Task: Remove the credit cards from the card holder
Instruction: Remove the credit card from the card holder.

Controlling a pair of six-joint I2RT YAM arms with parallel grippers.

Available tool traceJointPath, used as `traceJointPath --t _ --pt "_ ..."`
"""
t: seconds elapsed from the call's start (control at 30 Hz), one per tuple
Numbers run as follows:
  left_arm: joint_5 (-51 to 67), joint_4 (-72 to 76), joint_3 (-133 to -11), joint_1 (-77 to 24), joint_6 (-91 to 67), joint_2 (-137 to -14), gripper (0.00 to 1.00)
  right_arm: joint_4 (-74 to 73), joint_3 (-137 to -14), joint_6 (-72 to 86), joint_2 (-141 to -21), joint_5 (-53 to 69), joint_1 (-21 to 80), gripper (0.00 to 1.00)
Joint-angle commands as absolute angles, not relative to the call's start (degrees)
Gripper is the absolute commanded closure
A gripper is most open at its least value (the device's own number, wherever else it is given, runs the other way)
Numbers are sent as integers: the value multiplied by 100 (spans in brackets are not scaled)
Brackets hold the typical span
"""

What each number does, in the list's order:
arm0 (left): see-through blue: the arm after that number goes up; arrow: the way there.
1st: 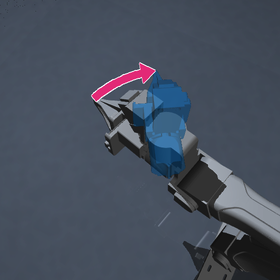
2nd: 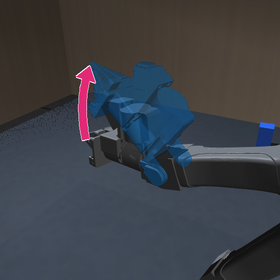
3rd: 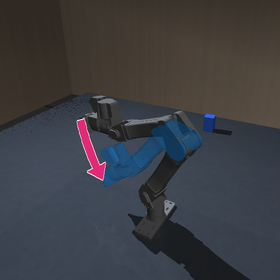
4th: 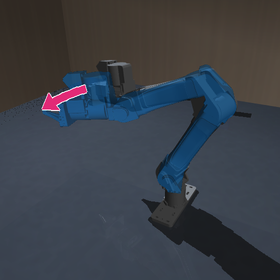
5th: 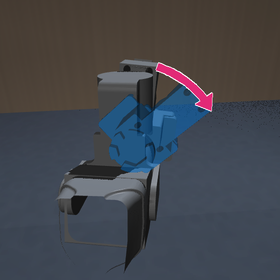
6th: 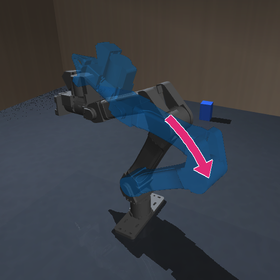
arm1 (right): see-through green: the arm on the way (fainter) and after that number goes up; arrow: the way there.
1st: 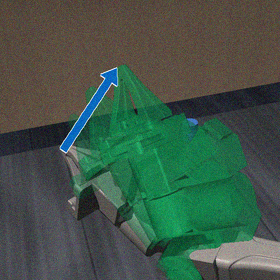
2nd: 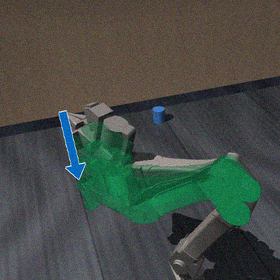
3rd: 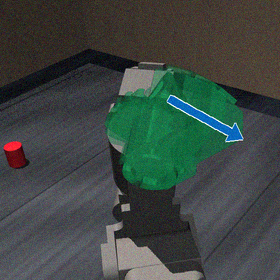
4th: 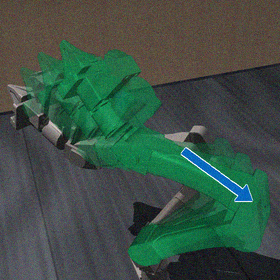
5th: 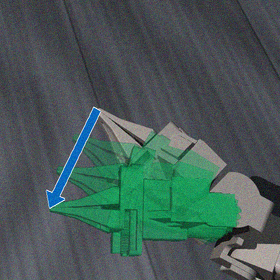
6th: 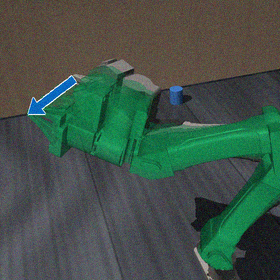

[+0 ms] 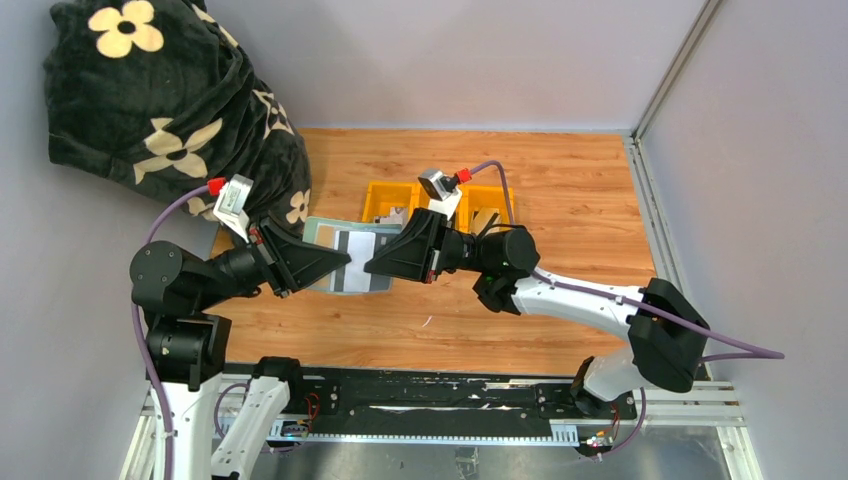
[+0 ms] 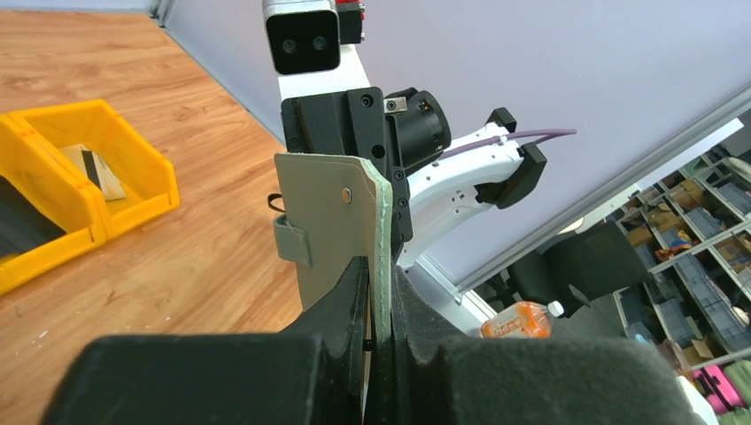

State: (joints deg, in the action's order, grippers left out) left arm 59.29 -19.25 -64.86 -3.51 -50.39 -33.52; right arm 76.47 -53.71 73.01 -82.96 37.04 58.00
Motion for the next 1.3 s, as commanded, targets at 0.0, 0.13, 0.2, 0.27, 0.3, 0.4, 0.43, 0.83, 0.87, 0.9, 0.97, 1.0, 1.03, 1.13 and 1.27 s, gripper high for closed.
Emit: traceJointPath --t 0.0,0.13,0.2,0.27,0.3,0.4,0.43,0.83,0.87,0.9,0.97,1.0,1.03,1.13,1.27 --pt "5863 -1732 -6733 -343 -5092 -3329 93 7957 -5332 7188 -8028 3855 5713 100" --pt "5841 -1731 -6728 -345 -5089 -3306 94 7984 -5443 7167 -8076 3939 5771 97" --pt "5853 -1739 -6724 -343 -5081 -3305 95 8021 -5462 7187 -8079 3947 5783 85" --pt "5846 -1772 -6732 -343 -5048 -3305 97 8089 -5436 7207 -8059 3896 5783 80" --pt "5838 -1782 -6732 -343 -5039 -3298 97 8090 -5452 7213 -8044 3886 5783 79" --pt "5819 -1789 -6730 -344 -5027 -3287 98 8062 -5533 7237 -8033 3916 5783 84" --pt "5826 -1789 -6724 -343 -5027 -3292 98 8048 -5538 7236 -8033 3927 5783 88" --pt "5780 -2049 -6882 -343 -4758 -3330 99 6953 -5128 6513 -7486 3764 5651 100" --pt "5769 -2061 -6894 -343 -4755 -3337 100 6762 -5107 6380 -7415 3748 5651 100" --pt "5754 -2072 -6891 -343 -4755 -3340 100 6547 -5094 6225 -7358 3727 5651 100" --pt "5733 -2075 -6876 -344 -4755 -3339 100 6429 -5071 6131 -7302 3665 5660 100" --pt "5717 -2068 -6866 -351 -4748 -3332 100 6437 -5102 6131 -7322 3688 5660 100" --pt "5703 -2059 -6857 -344 -4735 -3331 100 6458 -5137 6149 -7343 3716 5656 100" --pt "5692 -2205 -6919 -343 -4530 -3352 100 6331 -5180 6191 -7304 3829 5548 100" --pt "5510 -2767 -7143 -343 -3887 -3380 100 6083 -4928 6412 -6879 3807 4976 100"
